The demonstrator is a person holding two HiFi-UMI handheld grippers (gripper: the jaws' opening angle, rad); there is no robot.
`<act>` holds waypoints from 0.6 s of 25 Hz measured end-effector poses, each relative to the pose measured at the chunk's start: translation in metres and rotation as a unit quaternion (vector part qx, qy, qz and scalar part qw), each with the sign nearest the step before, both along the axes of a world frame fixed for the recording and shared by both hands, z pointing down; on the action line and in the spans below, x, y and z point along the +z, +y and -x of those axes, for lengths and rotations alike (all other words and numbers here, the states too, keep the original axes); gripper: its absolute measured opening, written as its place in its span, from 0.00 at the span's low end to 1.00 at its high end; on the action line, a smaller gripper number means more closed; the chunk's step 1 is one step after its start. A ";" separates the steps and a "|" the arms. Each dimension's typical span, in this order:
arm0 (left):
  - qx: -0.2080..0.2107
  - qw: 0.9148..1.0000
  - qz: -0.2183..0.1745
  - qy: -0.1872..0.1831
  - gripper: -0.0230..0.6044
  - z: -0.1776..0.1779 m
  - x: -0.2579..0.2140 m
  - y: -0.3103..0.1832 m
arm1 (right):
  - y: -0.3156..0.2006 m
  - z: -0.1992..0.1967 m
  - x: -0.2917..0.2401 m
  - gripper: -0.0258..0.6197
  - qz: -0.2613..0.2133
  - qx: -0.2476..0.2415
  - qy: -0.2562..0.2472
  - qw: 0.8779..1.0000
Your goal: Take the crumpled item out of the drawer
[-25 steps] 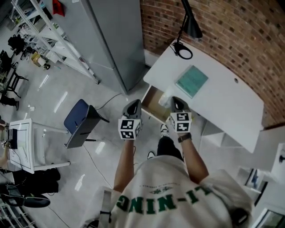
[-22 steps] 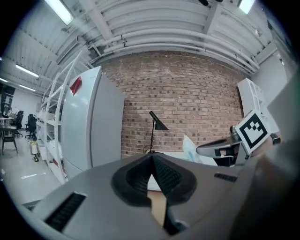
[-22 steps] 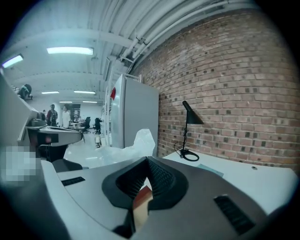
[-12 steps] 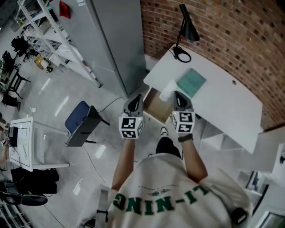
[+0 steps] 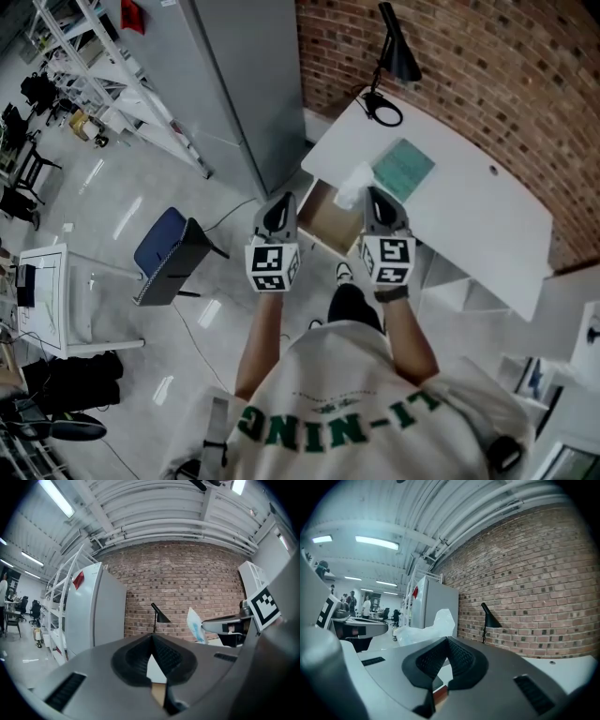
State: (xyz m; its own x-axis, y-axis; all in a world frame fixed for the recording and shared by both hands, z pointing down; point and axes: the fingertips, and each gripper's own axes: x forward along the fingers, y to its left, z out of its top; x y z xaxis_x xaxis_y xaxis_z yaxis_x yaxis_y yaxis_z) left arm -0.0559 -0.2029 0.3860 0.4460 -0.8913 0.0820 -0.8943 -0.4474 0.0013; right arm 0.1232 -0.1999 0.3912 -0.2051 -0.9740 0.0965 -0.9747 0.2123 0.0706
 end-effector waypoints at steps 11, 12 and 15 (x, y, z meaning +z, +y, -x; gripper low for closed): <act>0.001 1.000 0.004 0.006 0.03 0.006 0.007 -0.014 | -0.014 0.000 0.006 0.05 0.012 0.006 -0.008 1.000; 0.002 1.000 0.005 0.005 0.03 0.006 0.008 -0.016 | -0.016 0.001 0.006 0.05 0.014 0.005 -0.010 1.000; 0.001 1.000 0.010 -0.003 0.03 0.008 0.012 -0.025 | -0.021 0.008 0.001 0.05 0.020 -0.002 -0.011 1.000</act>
